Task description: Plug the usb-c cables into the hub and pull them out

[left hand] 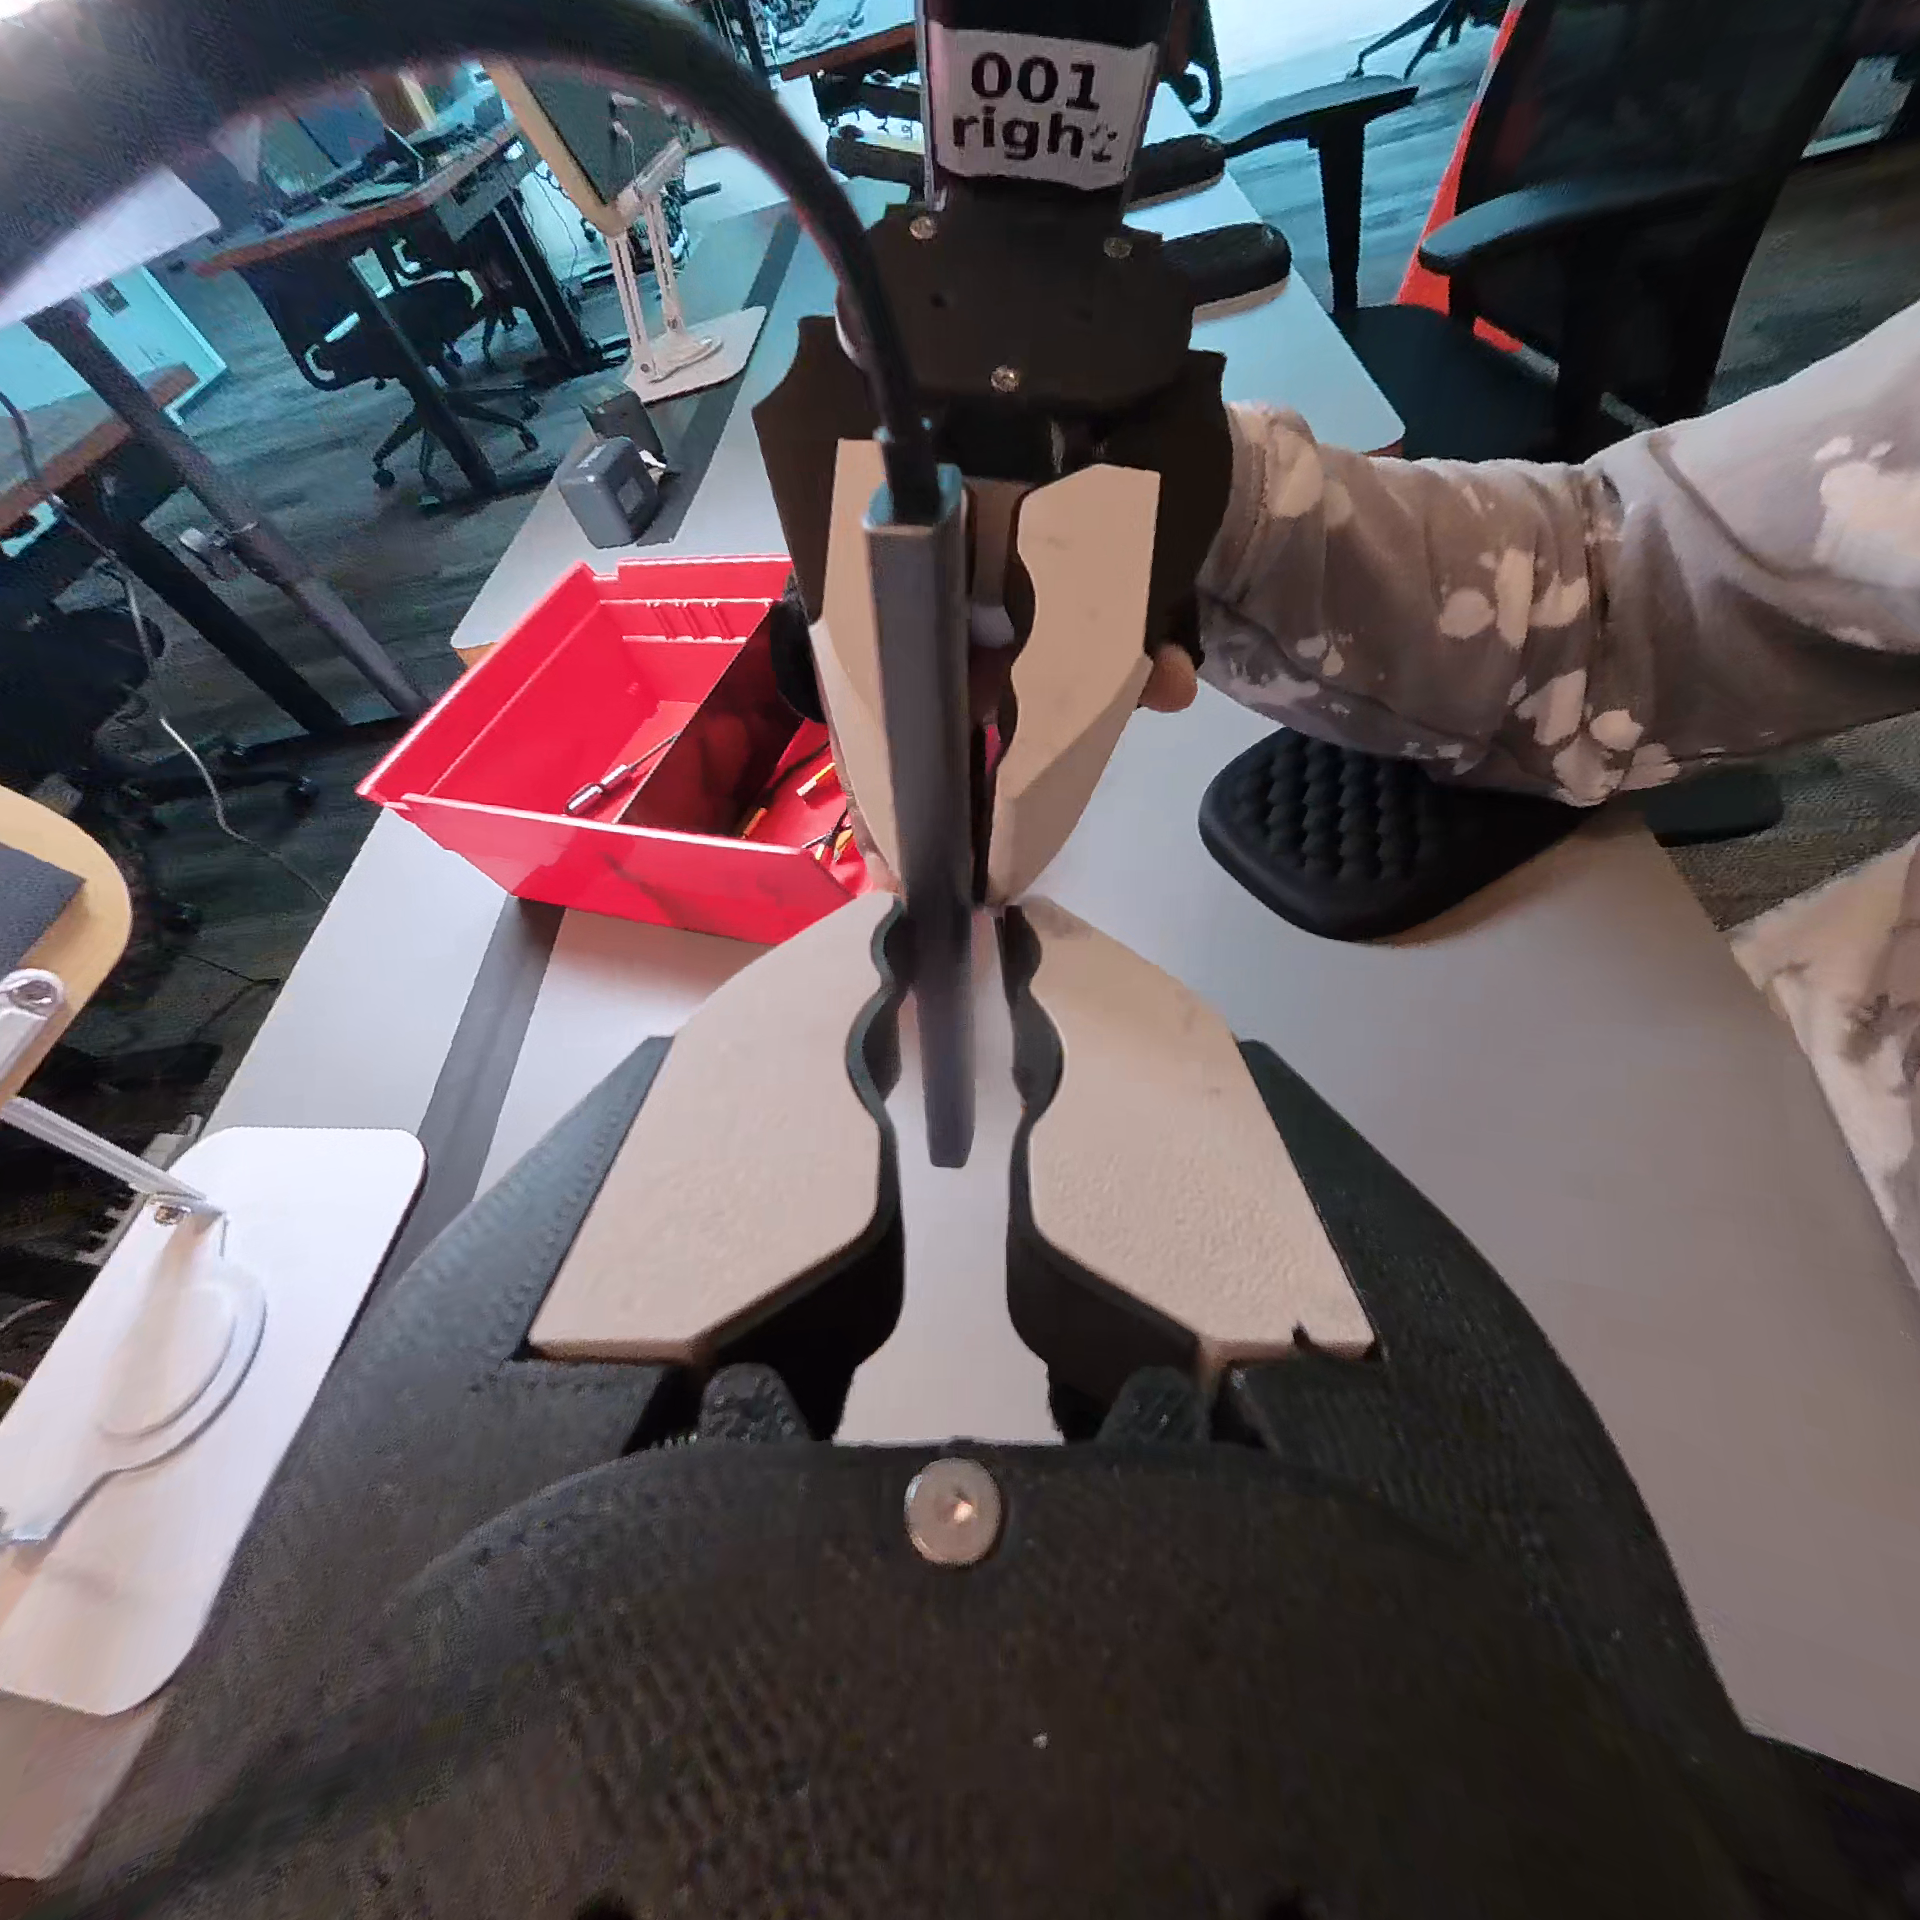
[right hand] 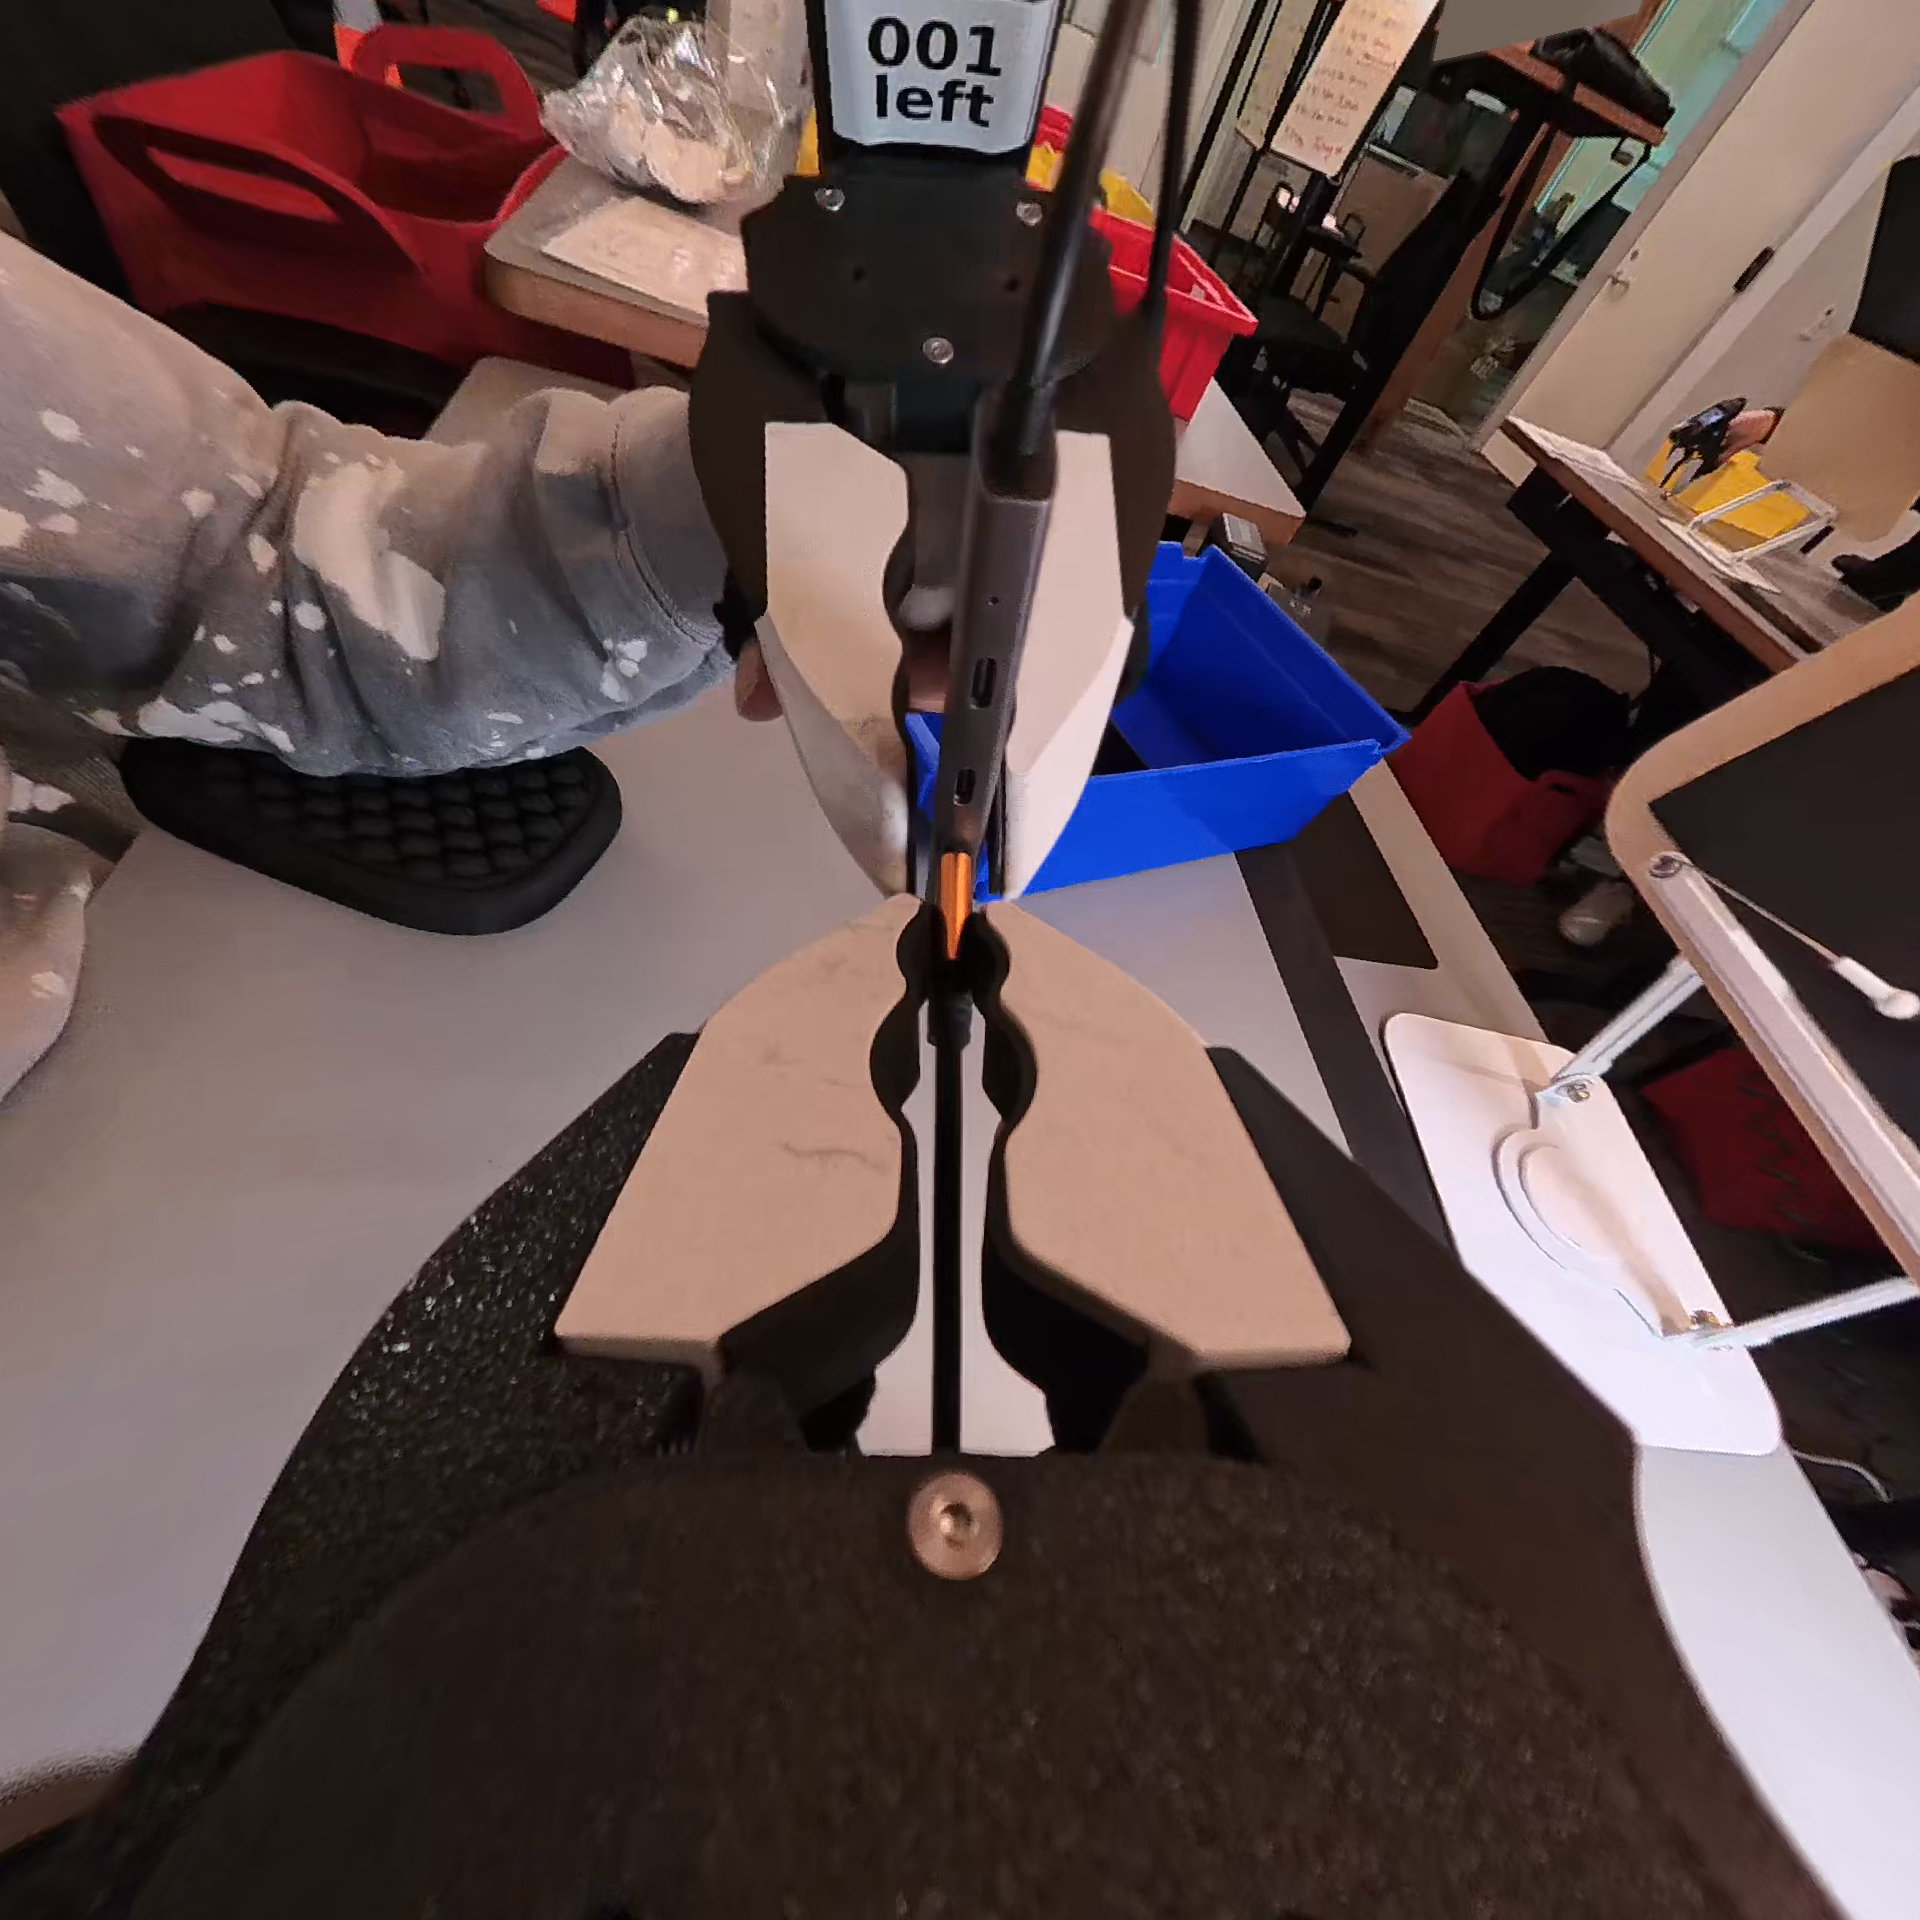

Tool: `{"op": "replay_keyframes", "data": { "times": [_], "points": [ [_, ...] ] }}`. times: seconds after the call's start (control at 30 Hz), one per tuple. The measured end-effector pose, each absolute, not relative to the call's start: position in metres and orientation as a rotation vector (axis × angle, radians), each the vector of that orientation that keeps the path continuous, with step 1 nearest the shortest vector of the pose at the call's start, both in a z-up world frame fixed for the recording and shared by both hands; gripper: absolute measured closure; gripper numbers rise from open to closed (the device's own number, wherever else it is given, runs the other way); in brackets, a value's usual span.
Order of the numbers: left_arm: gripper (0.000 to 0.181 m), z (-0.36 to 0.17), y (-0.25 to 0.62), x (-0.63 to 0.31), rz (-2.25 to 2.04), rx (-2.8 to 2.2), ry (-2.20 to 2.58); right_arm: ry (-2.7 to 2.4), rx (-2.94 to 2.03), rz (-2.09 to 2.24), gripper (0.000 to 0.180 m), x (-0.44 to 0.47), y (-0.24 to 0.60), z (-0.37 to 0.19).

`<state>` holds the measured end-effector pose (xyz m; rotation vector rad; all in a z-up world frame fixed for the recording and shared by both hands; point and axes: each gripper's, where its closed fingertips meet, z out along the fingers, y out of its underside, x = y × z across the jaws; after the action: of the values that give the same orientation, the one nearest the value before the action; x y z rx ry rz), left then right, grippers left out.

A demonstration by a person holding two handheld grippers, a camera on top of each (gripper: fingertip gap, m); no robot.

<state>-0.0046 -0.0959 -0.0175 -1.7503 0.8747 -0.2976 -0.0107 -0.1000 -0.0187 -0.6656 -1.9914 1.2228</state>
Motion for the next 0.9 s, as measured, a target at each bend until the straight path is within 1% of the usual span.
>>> {"op": "replay_keyframes", "data": {
  "times": [0.07, 0.23, 0.47, 0.5, 0.57, 0.63, 0.73, 0.8, 0.9],
  "points": [
    [0.17, -0.016, -0.096, -0.005, -0.293, -1.738, 0.879, -1.988, -0.656, 1.22, 0.174, -0.01, -0.101, -0.017],
    [0.17, -0.013, -0.098, -0.004, -0.253, -1.726, 0.914, -1.996, -0.646, 1.212, 0.173, -0.008, -0.101, -0.015],
    [0.17, -0.017, -0.096, -0.007, -0.307, -1.749, 0.909, -2.034, -0.677, 1.269, 0.173, -0.008, -0.096, -0.02],
    [0.17, -0.018, -0.097, -0.009, -0.309, -1.76, 0.909, -2.06, -0.689, 1.245, 0.173, -0.006, -0.092, -0.024],
    [0.17, -0.001, -0.107, -0.038, -0.29, -1.732, 0.82, -2.009, -0.821, 1.083, 0.173, -0.001, -0.044, -0.032],
    [0.17, 0.023, -0.132, -0.076, -0.295, -1.67, 0.721, -1.866, -0.879, 1.229, 0.173, 0.018, -0.013, -0.012],
    [0.17, 0.029, -0.149, -0.103, -0.22, -1.683, 0.659, -1.695, -0.856, 1.228, 0.173, 0.036, 0.008, 0.023],
    [0.17, 0.03, -0.143, -0.104, -0.248, -1.681, 0.626, -1.625, -0.86, 1.156, 0.173, 0.039, 0.018, 0.035],
    [0.17, 0.015, -0.13, -0.095, -0.262, -1.732, 0.645, -1.516, -0.833, 1.127, 0.173, 0.046, 0.024, 0.055]
  ]
}}
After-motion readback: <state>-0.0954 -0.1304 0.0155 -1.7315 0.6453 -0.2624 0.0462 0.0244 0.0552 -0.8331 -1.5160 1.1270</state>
